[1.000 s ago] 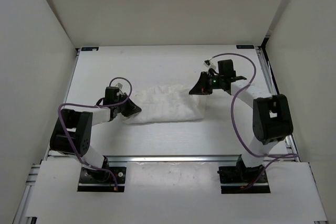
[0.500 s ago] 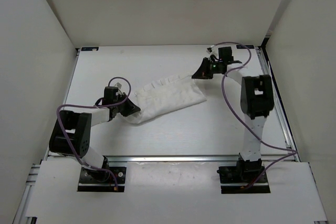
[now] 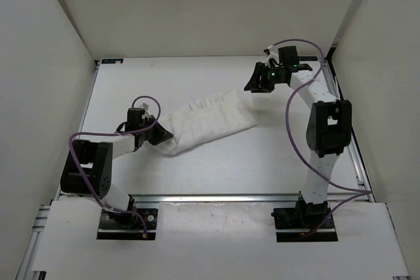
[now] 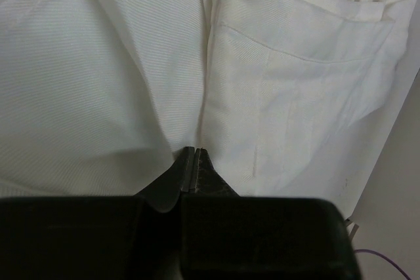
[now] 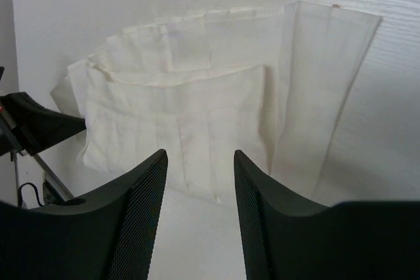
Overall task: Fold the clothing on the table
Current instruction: Fold the skirt
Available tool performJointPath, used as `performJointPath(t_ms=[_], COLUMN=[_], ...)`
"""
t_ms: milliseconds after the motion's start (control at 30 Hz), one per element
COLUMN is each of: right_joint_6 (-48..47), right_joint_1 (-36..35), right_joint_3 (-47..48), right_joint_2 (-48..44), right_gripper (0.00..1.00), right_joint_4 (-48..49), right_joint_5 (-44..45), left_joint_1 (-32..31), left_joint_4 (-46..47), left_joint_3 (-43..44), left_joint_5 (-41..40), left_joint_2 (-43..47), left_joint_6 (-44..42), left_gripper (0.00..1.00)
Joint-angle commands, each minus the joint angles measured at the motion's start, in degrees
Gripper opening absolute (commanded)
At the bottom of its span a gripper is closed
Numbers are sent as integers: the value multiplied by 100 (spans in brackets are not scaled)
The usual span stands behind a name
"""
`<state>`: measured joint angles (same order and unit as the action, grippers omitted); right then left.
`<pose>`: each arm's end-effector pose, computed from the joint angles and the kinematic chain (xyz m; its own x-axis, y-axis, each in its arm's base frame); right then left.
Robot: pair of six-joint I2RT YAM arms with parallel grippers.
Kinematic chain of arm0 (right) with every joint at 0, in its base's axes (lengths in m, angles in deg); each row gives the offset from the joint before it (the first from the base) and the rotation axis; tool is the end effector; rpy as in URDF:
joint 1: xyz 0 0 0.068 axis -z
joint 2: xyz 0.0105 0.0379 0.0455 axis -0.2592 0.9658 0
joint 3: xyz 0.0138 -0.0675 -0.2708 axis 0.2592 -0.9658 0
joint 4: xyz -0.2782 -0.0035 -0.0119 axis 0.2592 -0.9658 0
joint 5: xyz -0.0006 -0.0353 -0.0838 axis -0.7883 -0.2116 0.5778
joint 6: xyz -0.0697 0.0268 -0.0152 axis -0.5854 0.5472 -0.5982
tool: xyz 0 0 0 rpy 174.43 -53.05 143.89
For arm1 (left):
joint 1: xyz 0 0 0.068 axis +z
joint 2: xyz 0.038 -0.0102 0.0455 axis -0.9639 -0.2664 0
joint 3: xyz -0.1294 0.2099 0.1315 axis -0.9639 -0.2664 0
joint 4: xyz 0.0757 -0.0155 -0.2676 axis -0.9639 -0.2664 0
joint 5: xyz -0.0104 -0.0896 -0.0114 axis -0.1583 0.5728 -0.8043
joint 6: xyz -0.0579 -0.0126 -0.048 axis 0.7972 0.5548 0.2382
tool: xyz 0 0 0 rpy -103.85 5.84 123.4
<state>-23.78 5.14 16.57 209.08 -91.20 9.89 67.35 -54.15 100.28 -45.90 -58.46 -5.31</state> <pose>0.4915 0.1212 0.2046 -0.8509 0.0851 -0.5184 -0.2730 0.7714 0.5748 0.2961 -0.0601 0.1069 -0.7745 -0.5650 -0.2846 -0.2774 0.7076 -0.6499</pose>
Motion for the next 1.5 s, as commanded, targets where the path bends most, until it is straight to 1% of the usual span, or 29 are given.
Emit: performJointPath(t_ms=[0, 167, 333, 400, 533, 633, 833, 967, 1067, 1200, 1233, 1300, 1367, 1400, 1467], right_joint_6=[-412, -500, -772, -676, -369, -175, -104, -96, 18, 71, 80, 150, 430, 510, 598], right_joint_1=[312, 733, 813, 822, 892, 901, 787, 682, 559, 409, 383, 347, 330, 330, 391], right_joint_3=[-369, -1439, -1977, -1951, -2013, -1978, -1759, -1574, -1442, -1459, -1520, -1643, -1941, -2108, -2319], right_joint_2=[-806, -1123, -984, -861, -562, -360, 114, 238, 370, 414, 440, 423, 379, 344, 142], right_gripper=[51, 52, 54, 54, 54, 54, 55, 54, 54, 51, 48, 39, 11, 0, 0], right_joint_4=[-405, -450, -363, -179, 287, 578, 772, 816, 938, 1009, 965, 1078, 1386, 1456, 1658], right_joint_5=[264, 212, 116, 19, -683, -947, -1106, -1176, -1509, -1879, -2054, -2213, -2608, -2627, -2505], left_joint_1=[17, -36, -45, -36, -79, -97, -36, -35, -44, -9, 25, 17, 26, 43, 61], left_joint_4=[166, 228, 219, 167, 131, 122, 26, -62, -106, -89, -115, -97, -71, -36, -19], left_joint_3=[-12, 120, 181, 181, 129, 76, 58, 68, 76, 49, 59, -11, -3, -29, -38], left_joint_5=[124, 168, 194, 203, 159, 142, 150, 89, 98, 98, 89, 115, 106, 133, 150], left_joint_2=[181, 41, -38, -47, -56, -39, -3, 14, 41, 84, 84, 102, 137, 155, 172], left_joint_6=[42, 86, 86, 43, -10, -11, -19, -63, -63, -54, -81, -46, -37, -28, -2], left_gripper=[0, 0, 0, 0, 0, 0, 0, 0, 0, 0, 0, 0, 0, 0, 0])
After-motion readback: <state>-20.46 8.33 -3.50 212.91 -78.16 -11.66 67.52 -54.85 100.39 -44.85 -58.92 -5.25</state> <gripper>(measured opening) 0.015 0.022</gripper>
